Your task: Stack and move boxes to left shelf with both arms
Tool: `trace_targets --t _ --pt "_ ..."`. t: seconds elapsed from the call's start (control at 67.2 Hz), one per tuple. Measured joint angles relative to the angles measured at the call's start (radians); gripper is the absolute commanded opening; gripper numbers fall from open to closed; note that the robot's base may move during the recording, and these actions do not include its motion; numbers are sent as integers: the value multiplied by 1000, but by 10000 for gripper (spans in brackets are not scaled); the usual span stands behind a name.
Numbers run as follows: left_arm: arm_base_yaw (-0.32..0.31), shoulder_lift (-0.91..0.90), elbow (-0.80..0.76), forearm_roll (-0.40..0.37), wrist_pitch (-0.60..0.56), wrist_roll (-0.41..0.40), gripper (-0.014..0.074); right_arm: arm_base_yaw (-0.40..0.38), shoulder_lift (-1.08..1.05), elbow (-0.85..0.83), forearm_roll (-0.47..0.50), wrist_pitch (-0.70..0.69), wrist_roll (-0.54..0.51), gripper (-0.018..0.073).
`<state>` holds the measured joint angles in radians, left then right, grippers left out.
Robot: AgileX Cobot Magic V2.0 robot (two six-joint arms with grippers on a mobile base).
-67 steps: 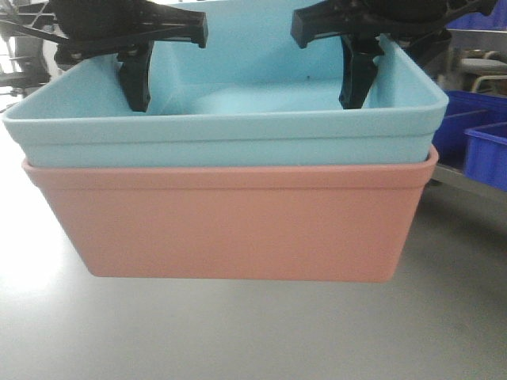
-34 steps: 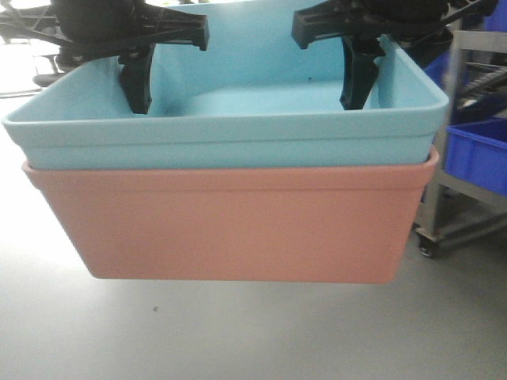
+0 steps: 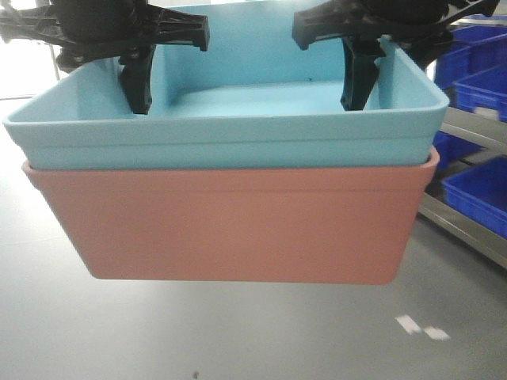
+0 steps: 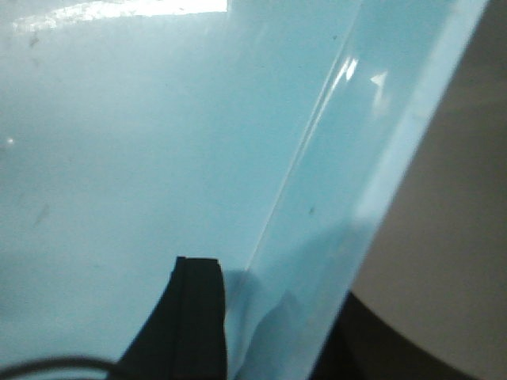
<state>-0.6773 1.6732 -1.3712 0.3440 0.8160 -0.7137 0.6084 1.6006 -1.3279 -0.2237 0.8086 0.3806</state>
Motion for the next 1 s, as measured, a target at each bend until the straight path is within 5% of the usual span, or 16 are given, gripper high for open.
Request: trace_targets --t 0.997 --pt "0 2 0 0 -6 0 -3 0 2 0 0 7 2 55"
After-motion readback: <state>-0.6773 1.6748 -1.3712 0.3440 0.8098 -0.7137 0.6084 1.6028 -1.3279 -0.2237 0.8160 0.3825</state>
